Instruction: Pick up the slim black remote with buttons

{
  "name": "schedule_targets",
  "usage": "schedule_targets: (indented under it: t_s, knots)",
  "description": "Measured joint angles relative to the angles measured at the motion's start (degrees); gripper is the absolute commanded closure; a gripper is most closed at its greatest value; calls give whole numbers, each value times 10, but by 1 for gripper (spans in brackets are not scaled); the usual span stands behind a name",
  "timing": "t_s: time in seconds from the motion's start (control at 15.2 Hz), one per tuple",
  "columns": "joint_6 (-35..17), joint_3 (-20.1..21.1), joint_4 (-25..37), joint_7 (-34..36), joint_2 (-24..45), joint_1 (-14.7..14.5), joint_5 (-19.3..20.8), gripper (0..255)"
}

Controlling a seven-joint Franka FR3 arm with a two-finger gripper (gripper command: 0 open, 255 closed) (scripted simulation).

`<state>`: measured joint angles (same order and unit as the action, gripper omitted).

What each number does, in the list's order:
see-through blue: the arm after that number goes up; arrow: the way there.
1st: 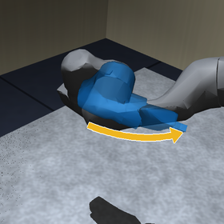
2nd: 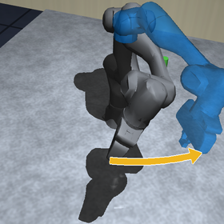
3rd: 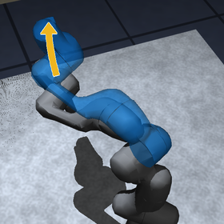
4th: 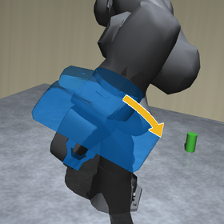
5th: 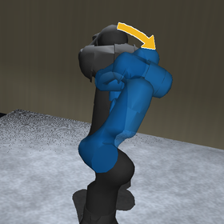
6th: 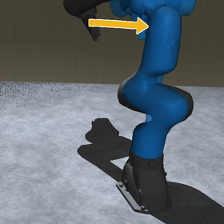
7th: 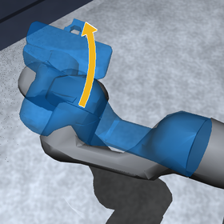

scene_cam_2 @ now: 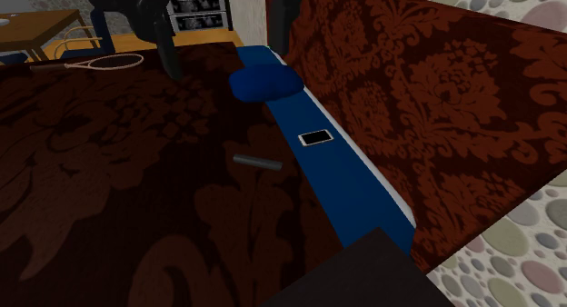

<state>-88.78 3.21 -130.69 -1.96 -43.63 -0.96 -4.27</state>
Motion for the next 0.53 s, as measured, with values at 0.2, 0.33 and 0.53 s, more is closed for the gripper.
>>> schedule_targets:
  t_s: [0.2,0.33,0.53]
  knots:
    - [-19,-5,-10,-13,9,0,5,0]
    - [-59,-11,-34,-31,26,-1,11,0]
    - [-111,-24,-62,-64,51,0,23,0]
